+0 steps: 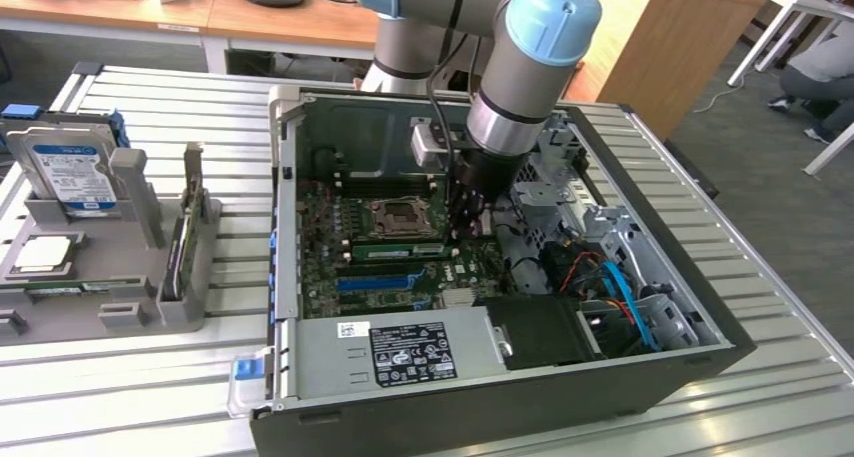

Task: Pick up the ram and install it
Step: 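Press down the ram until it locks into place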

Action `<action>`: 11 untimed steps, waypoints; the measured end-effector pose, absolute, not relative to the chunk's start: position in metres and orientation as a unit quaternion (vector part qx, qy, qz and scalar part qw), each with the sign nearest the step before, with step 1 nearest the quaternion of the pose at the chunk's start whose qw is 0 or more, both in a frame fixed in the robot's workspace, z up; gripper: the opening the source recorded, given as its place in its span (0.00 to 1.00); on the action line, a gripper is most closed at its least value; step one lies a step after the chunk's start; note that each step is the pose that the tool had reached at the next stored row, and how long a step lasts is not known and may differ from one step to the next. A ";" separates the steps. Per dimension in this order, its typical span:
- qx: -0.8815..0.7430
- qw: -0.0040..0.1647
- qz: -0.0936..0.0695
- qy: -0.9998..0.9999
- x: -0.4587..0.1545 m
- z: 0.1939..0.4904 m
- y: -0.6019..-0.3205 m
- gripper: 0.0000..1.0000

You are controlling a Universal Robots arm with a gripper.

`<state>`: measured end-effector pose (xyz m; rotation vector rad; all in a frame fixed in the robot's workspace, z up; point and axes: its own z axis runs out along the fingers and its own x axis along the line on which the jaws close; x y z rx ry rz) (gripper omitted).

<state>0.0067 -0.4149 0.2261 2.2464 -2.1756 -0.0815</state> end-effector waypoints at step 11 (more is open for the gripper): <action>0.718 0.007 -0.026 -0.695 0.007 0.225 -0.415 0.11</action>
